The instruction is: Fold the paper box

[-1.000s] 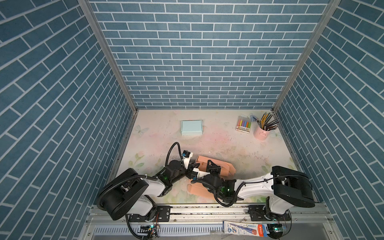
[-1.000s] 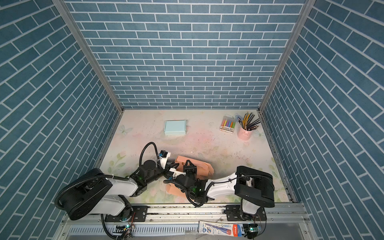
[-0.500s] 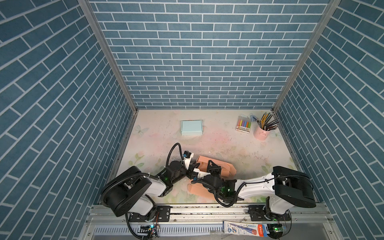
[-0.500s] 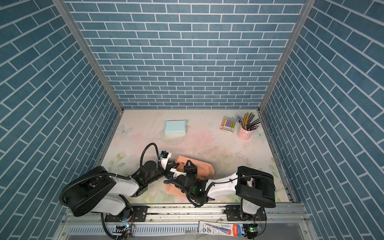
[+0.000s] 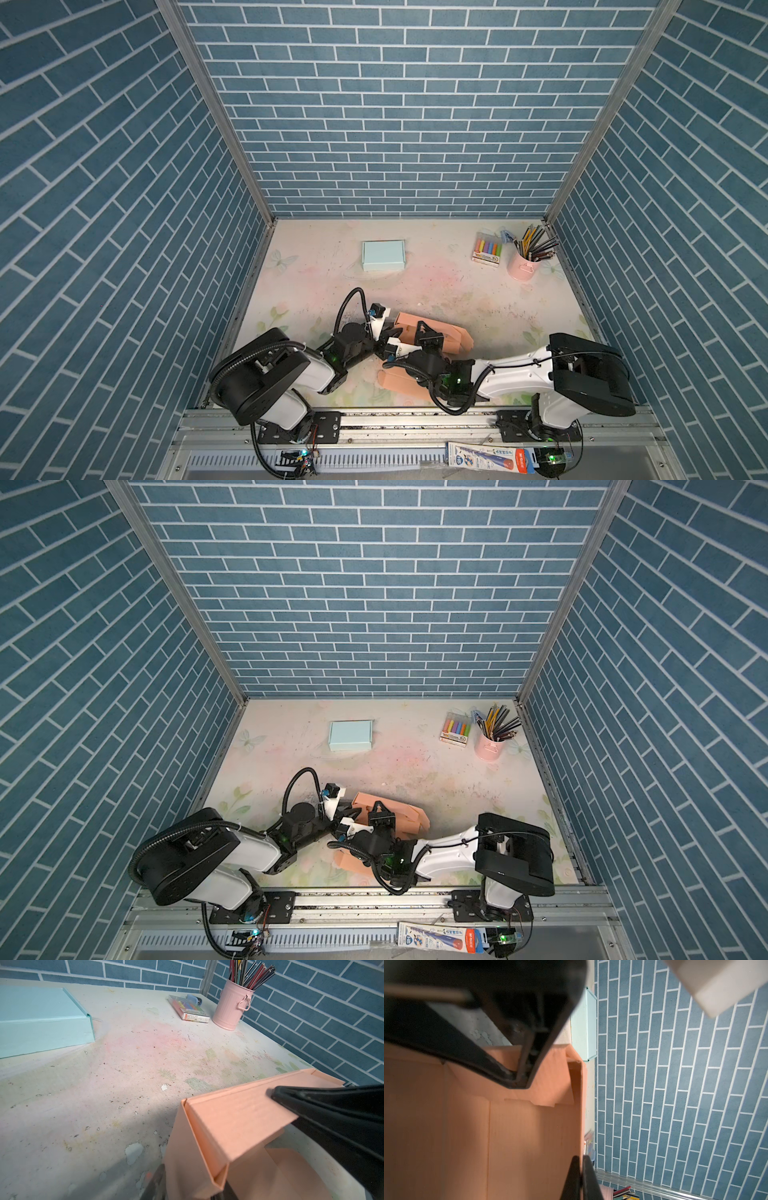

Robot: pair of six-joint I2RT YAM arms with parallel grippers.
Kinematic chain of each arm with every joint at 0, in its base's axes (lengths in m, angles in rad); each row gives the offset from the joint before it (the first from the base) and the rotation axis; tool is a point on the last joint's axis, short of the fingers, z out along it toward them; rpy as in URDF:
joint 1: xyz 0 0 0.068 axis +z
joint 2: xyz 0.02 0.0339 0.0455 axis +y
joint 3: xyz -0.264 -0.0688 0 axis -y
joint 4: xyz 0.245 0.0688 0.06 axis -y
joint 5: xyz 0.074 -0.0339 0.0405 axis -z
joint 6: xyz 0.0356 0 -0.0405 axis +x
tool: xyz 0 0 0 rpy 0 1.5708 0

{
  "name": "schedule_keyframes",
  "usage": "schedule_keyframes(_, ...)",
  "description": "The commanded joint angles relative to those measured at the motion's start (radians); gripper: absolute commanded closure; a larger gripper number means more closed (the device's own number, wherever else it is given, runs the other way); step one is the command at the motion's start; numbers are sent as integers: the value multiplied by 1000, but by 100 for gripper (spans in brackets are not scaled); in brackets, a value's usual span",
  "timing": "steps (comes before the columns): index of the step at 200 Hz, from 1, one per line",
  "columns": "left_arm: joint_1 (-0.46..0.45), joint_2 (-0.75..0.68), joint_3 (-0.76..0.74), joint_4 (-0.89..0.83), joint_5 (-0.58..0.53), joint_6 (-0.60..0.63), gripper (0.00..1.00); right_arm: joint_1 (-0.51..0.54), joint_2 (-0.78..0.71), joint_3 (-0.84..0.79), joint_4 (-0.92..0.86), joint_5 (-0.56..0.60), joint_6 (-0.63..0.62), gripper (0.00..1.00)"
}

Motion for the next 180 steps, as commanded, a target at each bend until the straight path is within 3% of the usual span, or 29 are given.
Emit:
schedule_keyframes(1, -34, 7, 13, 52, 32, 30, 71, 15, -28, 2, 42, -37, 35, 100)
schedule_keyframes(19, -36, 4, 8, 53, 18, 31, 74, 14, -31, 1, 42, -37, 37, 100)
schedule_keyframes(37, -36, -6, -1, 53, 7, 35, 84, 15, -37, 1, 41, -35, 40, 100)
schedule_keyframes(67, -38, -35, -10, 40, -13, 41, 87, 15, -62, 0, 18, -43, 78, 100)
schedule_keyframes(126, -46, -76, -18, -12, -77, 56, 90, 38, -239, 18, -203, -124, 320, 55)
schedule_keyframes(180, -63, -136, -10, -87, -137, 75, 90, 29, -466, 21, -331, -373, 597, 34)
